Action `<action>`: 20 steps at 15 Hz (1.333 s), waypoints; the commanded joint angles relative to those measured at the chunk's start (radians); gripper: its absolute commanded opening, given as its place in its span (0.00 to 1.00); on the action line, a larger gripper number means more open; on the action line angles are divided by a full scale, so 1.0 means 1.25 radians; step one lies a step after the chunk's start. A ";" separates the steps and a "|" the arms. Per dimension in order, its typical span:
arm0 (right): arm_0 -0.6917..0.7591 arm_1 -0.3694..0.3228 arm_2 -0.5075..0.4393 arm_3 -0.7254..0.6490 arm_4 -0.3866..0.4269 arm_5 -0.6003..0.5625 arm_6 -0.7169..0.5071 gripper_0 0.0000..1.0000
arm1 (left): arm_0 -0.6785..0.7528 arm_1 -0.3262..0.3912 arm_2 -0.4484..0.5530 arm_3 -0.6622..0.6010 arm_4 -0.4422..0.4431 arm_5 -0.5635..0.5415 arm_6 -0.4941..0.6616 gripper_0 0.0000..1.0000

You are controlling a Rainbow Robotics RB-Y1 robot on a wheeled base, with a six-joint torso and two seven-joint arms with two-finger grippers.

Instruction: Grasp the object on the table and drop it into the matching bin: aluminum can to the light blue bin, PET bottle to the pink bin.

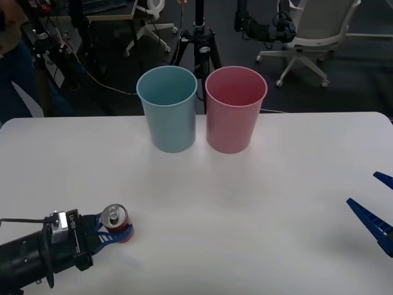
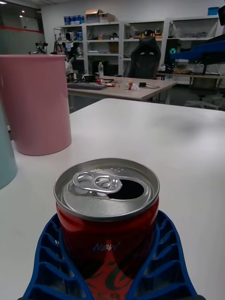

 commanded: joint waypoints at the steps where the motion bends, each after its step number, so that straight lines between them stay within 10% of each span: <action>1: 0.000 0.000 0.000 0.000 0.000 0.000 0.000 1.00 | 0.072 0.042 0.069 -0.131 0.001 0.029 0.055 0.00; 8: 0.000 0.000 0.000 0.000 0.000 0.000 0.000 1.00 | 0.102 0.079 0.142 -0.344 -0.044 0.164 0.193 0.00; 20: 0.000 0.000 0.000 0.000 0.000 0.000 0.000 1.00 | -0.084 0.322 0.118 -0.438 0.116 0.290 0.354 0.00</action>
